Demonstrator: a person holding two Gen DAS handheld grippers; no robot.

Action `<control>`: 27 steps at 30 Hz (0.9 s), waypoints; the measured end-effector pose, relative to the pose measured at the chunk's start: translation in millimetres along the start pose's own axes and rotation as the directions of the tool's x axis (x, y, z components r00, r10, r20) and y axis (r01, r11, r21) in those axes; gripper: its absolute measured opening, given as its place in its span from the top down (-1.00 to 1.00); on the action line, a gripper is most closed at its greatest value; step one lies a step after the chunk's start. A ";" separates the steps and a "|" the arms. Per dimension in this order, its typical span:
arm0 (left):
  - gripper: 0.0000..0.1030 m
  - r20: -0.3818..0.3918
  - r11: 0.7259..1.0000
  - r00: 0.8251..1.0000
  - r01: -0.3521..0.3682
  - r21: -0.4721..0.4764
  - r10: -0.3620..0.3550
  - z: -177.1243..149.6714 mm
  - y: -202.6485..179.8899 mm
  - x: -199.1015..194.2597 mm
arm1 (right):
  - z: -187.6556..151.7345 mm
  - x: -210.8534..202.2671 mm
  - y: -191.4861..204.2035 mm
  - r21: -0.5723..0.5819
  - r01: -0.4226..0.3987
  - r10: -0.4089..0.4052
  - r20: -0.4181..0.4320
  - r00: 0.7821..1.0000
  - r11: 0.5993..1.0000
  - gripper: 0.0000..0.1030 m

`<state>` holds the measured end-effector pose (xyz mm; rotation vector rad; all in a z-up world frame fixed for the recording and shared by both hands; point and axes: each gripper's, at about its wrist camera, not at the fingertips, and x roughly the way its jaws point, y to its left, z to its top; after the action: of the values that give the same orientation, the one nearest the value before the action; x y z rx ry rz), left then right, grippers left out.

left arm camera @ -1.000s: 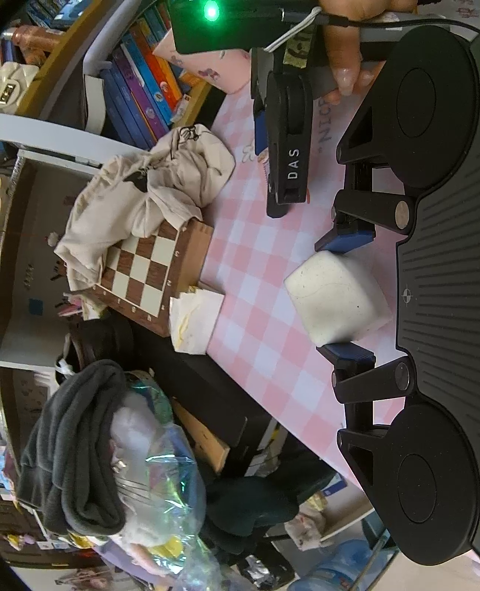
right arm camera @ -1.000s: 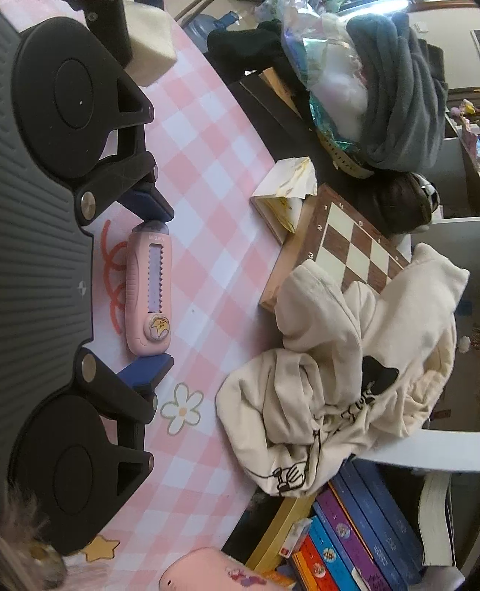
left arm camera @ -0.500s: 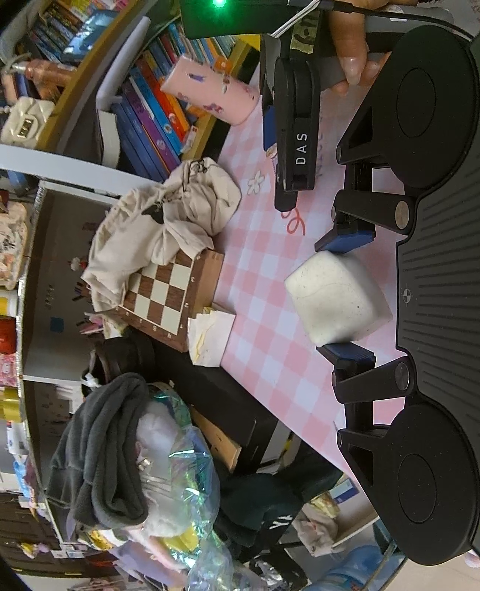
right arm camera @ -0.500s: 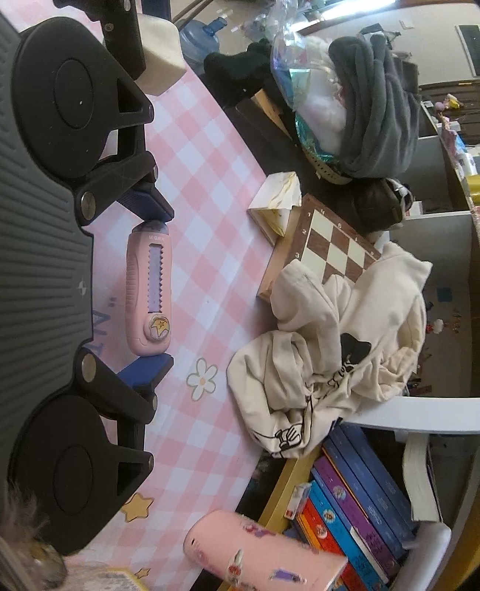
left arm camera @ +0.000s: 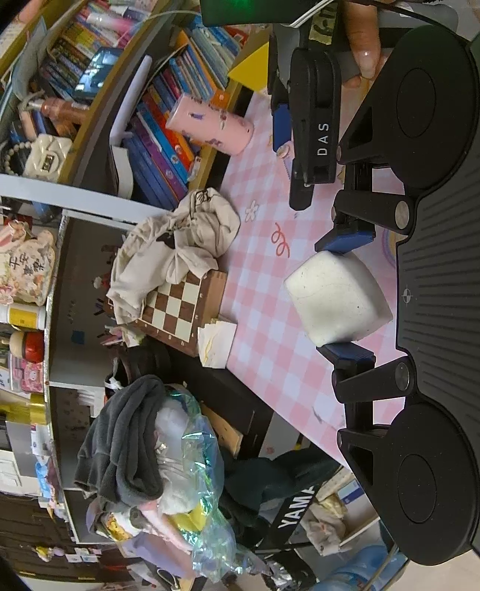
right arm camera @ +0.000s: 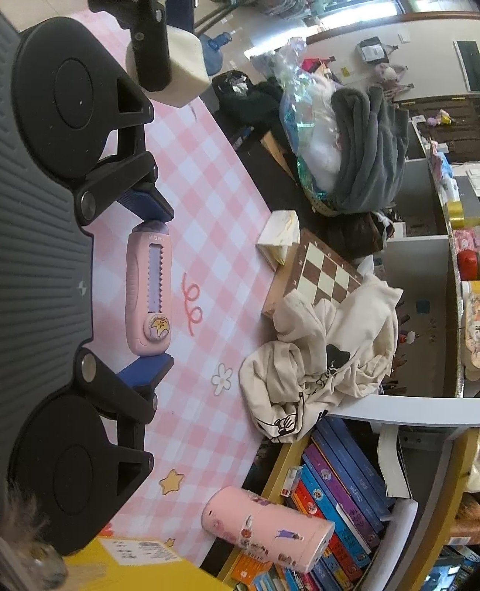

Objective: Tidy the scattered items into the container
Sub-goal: 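Carry the eraser with the left tool while the right tool carries the cutter to the yellow box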

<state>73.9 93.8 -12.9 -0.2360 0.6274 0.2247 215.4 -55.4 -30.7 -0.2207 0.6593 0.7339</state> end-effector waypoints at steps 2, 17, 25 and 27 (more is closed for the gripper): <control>0.07 0.001 1.000 1.000 0.010 0.006 -0.010 -3.1 -0.6 -8.3 | -5.3 -9.1 3.4 0.002 -0.004 0.004 0.002 1.000 1.000 -0.47; 0.08 0.005 0.996 0.996 0.085 0.032 -0.085 -28.4 -5.5 -59.8 | -50.6 -84.4 29.0 0.010 -0.020 0.020 -0.004 1.000 1.000 -0.48; 0.09 0.018 0.992 0.993 0.118 0.051 -0.119 -36.7 -9.4 -78.9 | -66.2 -115.0 34.5 0.033 0.014 -0.014 0.009 1.000 0.999 -0.47; 0.09 0.024 0.991 0.992 0.123 0.058 -0.124 -37.5 -10.2 -83.0 | -70.7 -122.7 34.6 0.044 0.021 -0.022 0.009 1.000 0.999 -0.47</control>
<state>-9.2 62.2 9.1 -0.2164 0.5885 0.0908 90.2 -126.1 -7.5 -0.1831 0.6623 0.6987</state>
